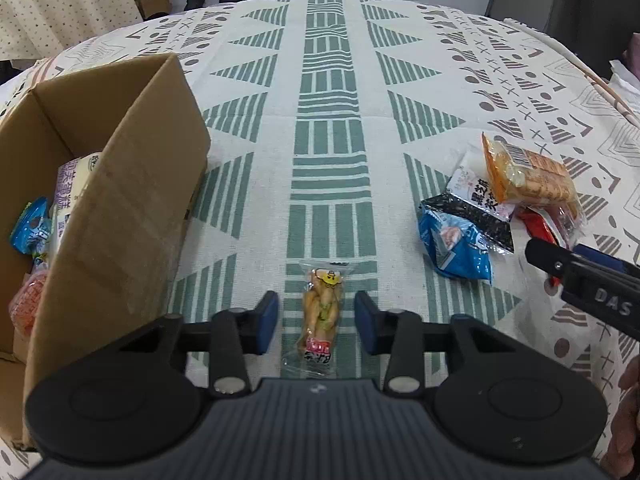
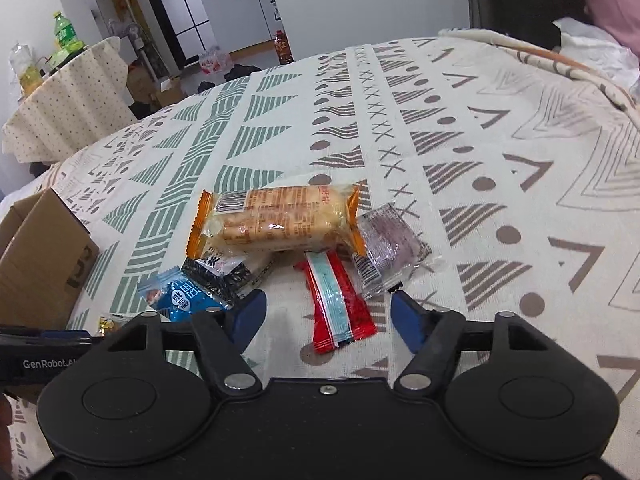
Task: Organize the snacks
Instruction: 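Grasp yellow sausage stick with left tool while right tool grasps red-white packet, then carry both snacks over the box and open both tools to release them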
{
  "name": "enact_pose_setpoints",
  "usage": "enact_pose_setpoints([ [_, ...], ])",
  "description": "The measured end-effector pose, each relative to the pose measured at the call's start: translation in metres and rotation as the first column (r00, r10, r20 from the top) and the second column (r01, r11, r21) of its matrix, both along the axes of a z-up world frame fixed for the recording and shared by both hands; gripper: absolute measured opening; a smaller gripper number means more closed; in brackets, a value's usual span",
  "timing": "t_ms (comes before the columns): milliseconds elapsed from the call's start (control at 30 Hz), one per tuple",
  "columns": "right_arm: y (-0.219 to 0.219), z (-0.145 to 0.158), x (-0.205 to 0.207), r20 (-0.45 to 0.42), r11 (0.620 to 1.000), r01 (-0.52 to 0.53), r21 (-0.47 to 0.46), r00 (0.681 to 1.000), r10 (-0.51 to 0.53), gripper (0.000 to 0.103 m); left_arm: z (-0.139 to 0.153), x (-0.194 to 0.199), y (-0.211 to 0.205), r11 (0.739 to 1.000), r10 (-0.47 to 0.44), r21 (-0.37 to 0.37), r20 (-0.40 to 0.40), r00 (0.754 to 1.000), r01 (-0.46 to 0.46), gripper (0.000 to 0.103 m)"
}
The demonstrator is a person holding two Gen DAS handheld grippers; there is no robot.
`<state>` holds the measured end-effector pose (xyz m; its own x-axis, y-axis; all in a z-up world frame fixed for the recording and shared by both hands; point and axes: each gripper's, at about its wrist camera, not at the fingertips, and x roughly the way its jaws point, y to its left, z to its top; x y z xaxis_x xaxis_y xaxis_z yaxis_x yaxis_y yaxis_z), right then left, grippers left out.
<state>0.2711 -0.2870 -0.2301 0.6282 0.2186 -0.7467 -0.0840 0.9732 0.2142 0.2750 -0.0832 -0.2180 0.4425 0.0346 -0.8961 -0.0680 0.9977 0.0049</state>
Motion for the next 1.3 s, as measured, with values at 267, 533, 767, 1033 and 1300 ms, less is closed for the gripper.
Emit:
enact_pose_setpoints([
  [267, 0.011, 0.001, -0.005, -0.004, 0.995, -0.066, -0.078, 0.998, 0.066, 0.032, 0.006, -0.005, -0.005, 1.0, -0.029, 0.004, 0.009, 1.0, 0.029, 0.018],
  [533, 0.015, 0.02, -0.019, 0.021, 0.992, -0.099, -0.08, 0.995, 0.101, 0.025, 0.035, -0.015, -0.005, 0.999, -0.041, 0.023, 0.096, 0.995, 0.039, 0.018],
  [767, 0.031, 0.049, -0.036, 0.079, 0.981, -0.15, -0.123, 0.984, 0.16, 0.023, 0.063, -0.027, 0.005, 1.0, -0.022, 0.0, 0.164, 0.986, 0.023, 0.018],
  [1033, 0.05, 0.084, -0.049, 0.124, 0.973, -0.182, -0.139, 0.972, 0.2, 0.021, 0.095, -0.039, 0.026, 0.999, 0.033, -0.047, 0.233, 0.972, -0.023, 0.018],
  [1300, 0.077, 0.116, -0.055, 0.177, 0.966, -0.216, -0.142, 0.955, 0.24, 0.021, 0.116, -0.051, 0.054, 0.995, 0.079, -0.076, 0.27, 0.96, -0.06, 0.018],
])
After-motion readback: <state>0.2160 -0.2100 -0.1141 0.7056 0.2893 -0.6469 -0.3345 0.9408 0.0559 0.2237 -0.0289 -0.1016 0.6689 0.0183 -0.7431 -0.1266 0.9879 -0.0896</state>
